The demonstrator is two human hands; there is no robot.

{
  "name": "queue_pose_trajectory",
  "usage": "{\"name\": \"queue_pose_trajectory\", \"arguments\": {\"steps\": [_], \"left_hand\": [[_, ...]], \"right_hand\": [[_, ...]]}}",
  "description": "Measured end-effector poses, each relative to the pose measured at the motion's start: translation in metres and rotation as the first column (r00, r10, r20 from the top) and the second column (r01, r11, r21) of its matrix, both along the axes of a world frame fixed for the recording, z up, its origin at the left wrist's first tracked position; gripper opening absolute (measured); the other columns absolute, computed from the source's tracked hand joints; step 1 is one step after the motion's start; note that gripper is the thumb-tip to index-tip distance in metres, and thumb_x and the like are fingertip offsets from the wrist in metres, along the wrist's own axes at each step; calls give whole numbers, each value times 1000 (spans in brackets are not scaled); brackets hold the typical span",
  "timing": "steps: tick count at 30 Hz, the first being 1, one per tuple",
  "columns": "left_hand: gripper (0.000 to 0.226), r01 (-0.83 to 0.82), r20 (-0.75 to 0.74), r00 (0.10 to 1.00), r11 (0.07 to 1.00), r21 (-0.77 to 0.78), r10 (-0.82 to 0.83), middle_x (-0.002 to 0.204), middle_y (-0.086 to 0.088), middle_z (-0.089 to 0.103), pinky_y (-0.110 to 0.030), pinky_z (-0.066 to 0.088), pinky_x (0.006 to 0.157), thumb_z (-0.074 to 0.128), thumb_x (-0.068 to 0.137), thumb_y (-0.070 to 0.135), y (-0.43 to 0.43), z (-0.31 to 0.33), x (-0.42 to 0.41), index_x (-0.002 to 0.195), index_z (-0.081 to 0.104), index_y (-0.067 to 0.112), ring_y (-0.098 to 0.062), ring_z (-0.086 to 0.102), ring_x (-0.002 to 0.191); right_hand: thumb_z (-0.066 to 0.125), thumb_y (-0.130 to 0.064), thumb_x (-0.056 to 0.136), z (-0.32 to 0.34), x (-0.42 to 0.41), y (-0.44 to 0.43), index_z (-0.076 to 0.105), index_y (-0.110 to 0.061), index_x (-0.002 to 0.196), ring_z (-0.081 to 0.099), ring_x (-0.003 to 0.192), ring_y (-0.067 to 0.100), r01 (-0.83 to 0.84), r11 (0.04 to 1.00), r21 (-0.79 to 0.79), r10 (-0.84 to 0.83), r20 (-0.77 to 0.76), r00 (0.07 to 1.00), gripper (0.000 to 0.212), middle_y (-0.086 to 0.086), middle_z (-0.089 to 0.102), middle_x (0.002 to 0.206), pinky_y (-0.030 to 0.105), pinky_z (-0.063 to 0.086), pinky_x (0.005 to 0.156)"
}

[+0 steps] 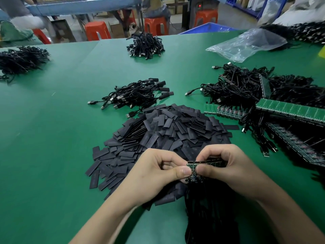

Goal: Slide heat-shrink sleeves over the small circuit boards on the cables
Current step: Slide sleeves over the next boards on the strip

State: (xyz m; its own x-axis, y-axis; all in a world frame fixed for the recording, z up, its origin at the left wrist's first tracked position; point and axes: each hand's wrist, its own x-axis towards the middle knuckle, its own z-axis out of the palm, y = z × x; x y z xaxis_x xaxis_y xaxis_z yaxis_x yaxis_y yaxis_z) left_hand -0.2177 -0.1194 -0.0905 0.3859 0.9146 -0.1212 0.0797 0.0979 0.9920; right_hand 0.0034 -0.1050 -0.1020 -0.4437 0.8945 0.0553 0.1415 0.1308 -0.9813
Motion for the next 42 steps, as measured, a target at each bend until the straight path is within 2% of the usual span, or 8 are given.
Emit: {"name": "queue_pose_trajectory", "arguments": {"steps": [12, 17, 21, 24, 27, 33, 36, 42], "left_hand": [[5, 23, 114, 993, 1000, -4, -23, 72, -5, 76, -15, 54, 65, 79, 78, 10, 4, 6, -12, 74, 80, 14, -8, 71, 64], [8, -69, 161, 986, 977, 203, 36, 91, -4, 76, -22, 54, 78, 83, 74, 14, 8, 2, -16, 76, 81, 22, -13, 71, 84], [4, -144, 51, 990, 912, 384, 135, 96, 5, 72, -30, 50, 77, 82, 75, 28, 8, -6, -9, 80, 82, 29, -13, 66, 87], [11, -157, 2, 985, 895, 417, 172, 98, 5, 70, -32, 51, 77, 79, 80, 31, 9, -7, -11, 89, 82, 26, -13, 66, 85], [9, -148, -265, 908, 842, 520, 323, 90, 11, 70, -24, 48, 73, 72, 90, 35, 14, -8, -20, 94, 79, 32, -11, 66, 81], [42, -19, -666, 598, 839, 543, 445, 69, 19, 62, -21, 43, 60, 63, 73, 78, 10, -10, -21, 88, 66, 39, 1, 58, 70], [53, 7, -697, 509, 807, 591, 505, 77, 19, 61, -19, 42, 62, 60, 67, 87, 6, -11, -13, 92, 64, 41, 1, 55, 73], [34, 4, -739, 487, 845, 534, 465, 88, 26, 65, -23, 52, 77, 70, 78, 66, 6, -7, -9, 106, 73, 45, 5, 60, 86]], "right_hand": [[85, -49, 76, 6, 11, 0, 77, -23, 84, 71, 74, 12, -70, 994, -87, 66, -46, 997, 29, 4, 75, 82, 19, 54, 68], [73, -51, 85, 3, 6, -3, 77, -33, 103, 59, 121, 15, 53, 932, 358, -153, 257, 954, 25, -12, 68, 114, 23, 42, 101], [67, -49, 89, 1, -20, -12, 77, -22, 98, 61, 117, 12, 16, 868, 497, -167, 261, 951, 31, -16, 70, 108, 35, 47, 98], [66, -46, 91, -4, -28, -16, 74, -23, 86, 70, 90, 15, 68, 925, 375, -141, 173, 975, 24, -7, 73, 88, 38, 55, 79], [66, -47, 93, 2, -24, -17, 75, -24, 88, 73, 77, 21, 51, 995, 84, -41, -119, 992, 26, 5, 76, 84, 34, 60, 71], [73, -44, 87, 11, -11, -10, 63, -19, 80, 62, 58, 17, -34, 973, -228, -134, -675, 725, 28, -2, 56, 66, 29, 56, 60], [62, -37, 94, 11, -4, -4, 57, -16, 81, 50, 39, 13, 6, 955, -296, -212, -671, 711, 25, -1, 46, 61, 26, 47, 41], [52, -35, 100, 1, -10, -3, 54, -14, 81, 30, 35, 14, 100, 962, -256, -175, -292, 940, 28, 6, 42, 59, 18, 27, 36]]}}
